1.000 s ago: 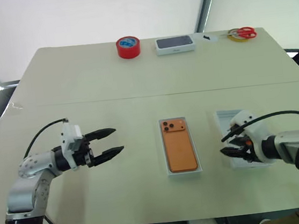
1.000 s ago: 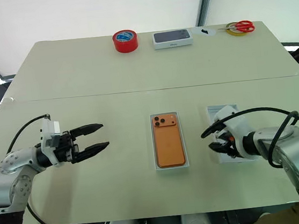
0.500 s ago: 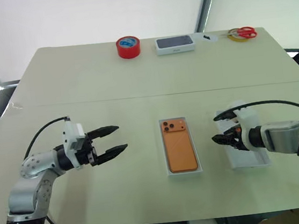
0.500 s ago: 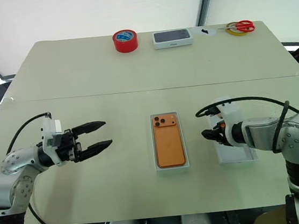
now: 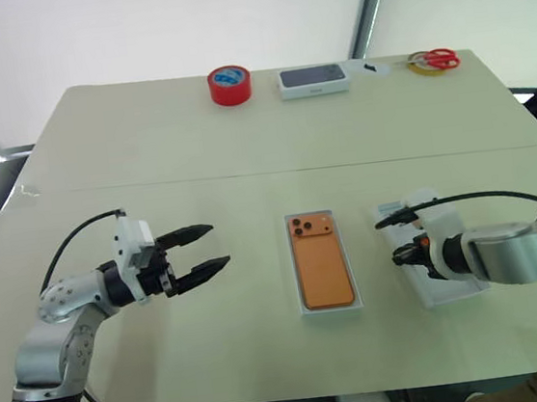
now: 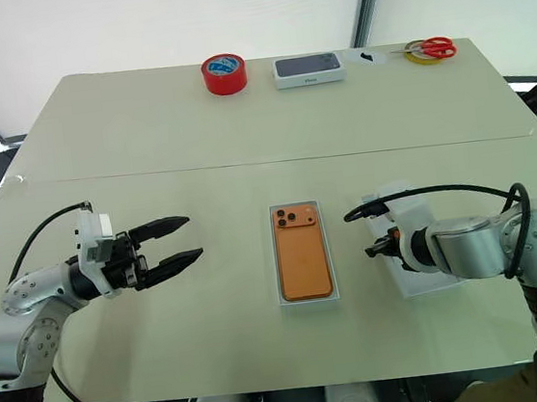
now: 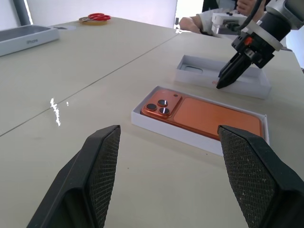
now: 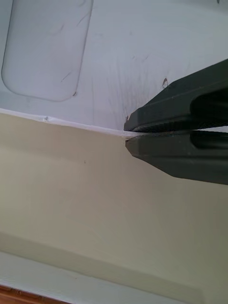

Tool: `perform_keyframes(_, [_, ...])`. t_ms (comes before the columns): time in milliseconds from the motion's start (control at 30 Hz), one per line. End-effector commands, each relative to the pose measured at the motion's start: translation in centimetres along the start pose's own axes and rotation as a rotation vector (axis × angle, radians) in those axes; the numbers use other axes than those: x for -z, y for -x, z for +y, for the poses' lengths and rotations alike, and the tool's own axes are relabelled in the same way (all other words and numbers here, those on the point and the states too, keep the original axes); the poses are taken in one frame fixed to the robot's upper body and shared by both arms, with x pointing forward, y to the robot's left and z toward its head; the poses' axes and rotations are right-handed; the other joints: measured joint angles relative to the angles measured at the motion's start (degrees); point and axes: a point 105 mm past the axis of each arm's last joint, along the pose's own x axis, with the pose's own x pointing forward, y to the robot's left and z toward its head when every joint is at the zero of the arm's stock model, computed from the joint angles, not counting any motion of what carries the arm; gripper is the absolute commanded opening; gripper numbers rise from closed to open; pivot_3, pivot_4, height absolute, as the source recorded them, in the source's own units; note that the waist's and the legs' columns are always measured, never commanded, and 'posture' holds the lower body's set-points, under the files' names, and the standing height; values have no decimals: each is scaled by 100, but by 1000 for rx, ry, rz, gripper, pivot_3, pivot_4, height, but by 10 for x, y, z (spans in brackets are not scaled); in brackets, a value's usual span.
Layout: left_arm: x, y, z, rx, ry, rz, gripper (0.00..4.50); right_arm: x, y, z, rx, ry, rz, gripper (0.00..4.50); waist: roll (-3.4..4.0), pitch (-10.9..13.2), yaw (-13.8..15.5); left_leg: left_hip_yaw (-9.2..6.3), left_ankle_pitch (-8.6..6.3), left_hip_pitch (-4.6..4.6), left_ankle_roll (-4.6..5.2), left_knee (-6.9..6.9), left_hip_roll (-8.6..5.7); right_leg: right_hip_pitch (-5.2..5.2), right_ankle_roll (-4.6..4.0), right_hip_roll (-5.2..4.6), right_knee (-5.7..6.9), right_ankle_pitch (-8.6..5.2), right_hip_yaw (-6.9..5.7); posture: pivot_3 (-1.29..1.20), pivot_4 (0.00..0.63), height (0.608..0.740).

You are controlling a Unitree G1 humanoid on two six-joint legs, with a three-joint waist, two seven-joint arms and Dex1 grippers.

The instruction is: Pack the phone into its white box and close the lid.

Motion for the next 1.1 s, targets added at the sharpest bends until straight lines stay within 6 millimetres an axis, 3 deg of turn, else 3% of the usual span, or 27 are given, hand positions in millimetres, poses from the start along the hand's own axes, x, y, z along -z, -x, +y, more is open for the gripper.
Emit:
perform_keyframes(33, [-7,-3,-4,19,-33,-22,3461,-5,0,9,-24,-36,-10,58,0,0,0,0,0,0,0,0,0,1,0,1,0,0,0,0,150,730])
perform_keyframes(67, [-7,-3,-3,17,-32,-21,3461,-8,0,11,-25,-39,-23,58,0,0,0,0,0,0,1,2,1,0,0,2,0,0,0,0,150,730])
perform_keyframes(233, [-5,-3,-1,-1,-7,-19,3461,-63,9,10,45,119,-285,58,8,5,-18,8,-1,-2,2,3,6,-7,1,10,2,0,7,0,150,730])
perform_keyframes(367, [-3,-4,0,-22,17,-25,3461,-110,11,17,-44,102,-535,58,7,4,9,7,-3,-9,6,2,8,-11,2,12,-1,0,5,0,150,730])
perform_keyframes(433, [-4,-4,2,-40,21,-28,2576,-136,19,30,-103,147,-699,0,8,5,-8,8,-4,-13,8,10,8,-11,7,12,-2,3,6,0,150,730])
perform_keyframes(600, [-5,-5,6,-71,41,-42,160,-162,34,88,-491,45,-887,0,8,6,-16,6,-5,-14,8,9,11,-15,9,13,2,4,5,0,150,730])
perform_keyframes(700, [-6,-5,11,-104,37,-53,26,-162,52,119,-798,-95,-936,0,6,6,1,5,-4,-20,8,11,10,-18,9,10,6,4,4,0,150,730])
perform_keyframes(833, [-9,-7,13,-139,32,-63,26,-134,54,140,-1100,-271,-790,0,-3,1,30,1,-8,-20,13,24,7,-11,9,3,14,5,0,0,150,730])
perform_keyframes(933, [-11,-6,13,-145,31,-68,26,-113,50,147,-1229,-416,-621,0,-1,2,-13,0,-11,-20,17,27,2,-10,9,-7,13,5,0,0,150,730])
perform_keyframes(1100, [-11,-4,13,-143,50,-70,26,-82,58,158,-1333,-405,-424,0,9,7,-42,0,-10,-20,16,23,4,-17,7,-5,15,4,0,0,150,730])
